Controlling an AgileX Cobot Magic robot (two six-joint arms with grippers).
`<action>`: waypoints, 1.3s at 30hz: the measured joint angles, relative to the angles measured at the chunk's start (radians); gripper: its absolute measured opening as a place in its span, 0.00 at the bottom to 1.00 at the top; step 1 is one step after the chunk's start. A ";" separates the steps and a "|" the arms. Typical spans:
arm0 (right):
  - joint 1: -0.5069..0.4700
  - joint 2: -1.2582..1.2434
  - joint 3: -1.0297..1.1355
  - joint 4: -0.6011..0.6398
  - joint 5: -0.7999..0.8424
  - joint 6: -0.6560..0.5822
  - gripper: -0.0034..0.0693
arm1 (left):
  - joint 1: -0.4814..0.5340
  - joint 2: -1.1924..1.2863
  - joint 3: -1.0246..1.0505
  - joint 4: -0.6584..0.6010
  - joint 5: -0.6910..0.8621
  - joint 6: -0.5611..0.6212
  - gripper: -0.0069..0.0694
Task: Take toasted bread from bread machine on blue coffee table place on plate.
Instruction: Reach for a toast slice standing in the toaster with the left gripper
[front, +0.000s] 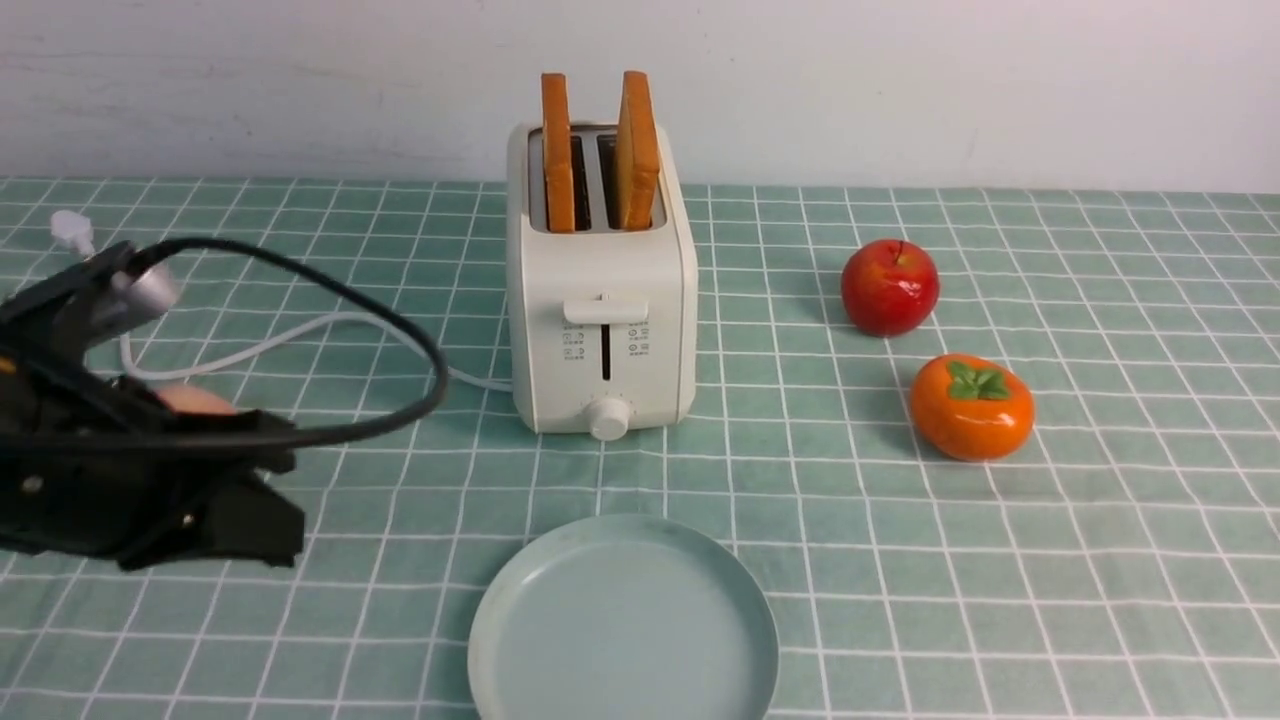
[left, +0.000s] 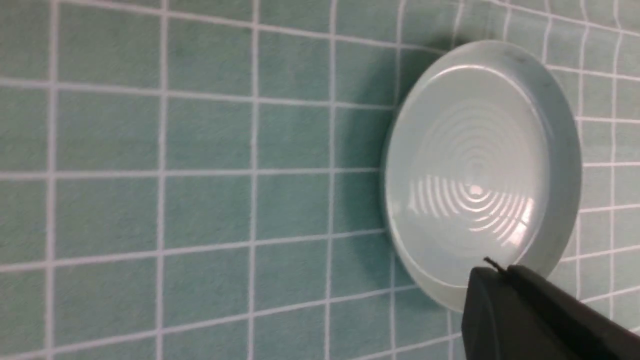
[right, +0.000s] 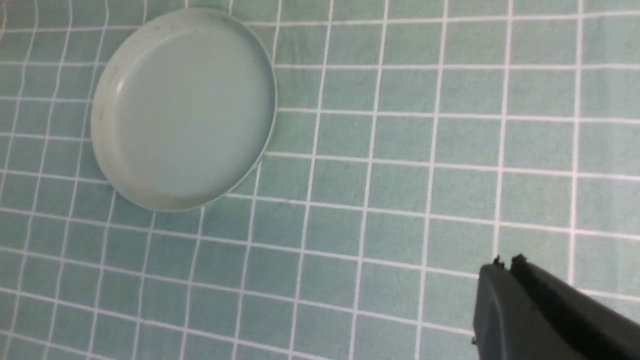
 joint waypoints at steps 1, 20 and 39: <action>0.000 0.013 0.000 0.016 0.001 -0.003 0.06 | -0.040 0.023 -0.038 0.025 0.006 -0.045 0.07; 0.001 0.040 0.000 0.072 0.011 -0.012 0.07 | -0.338 0.605 -1.059 0.525 0.085 -0.501 0.23; 0.001 0.040 0.000 0.075 0.015 -0.036 0.09 | -0.338 0.902 -1.135 0.759 -0.212 -0.632 0.25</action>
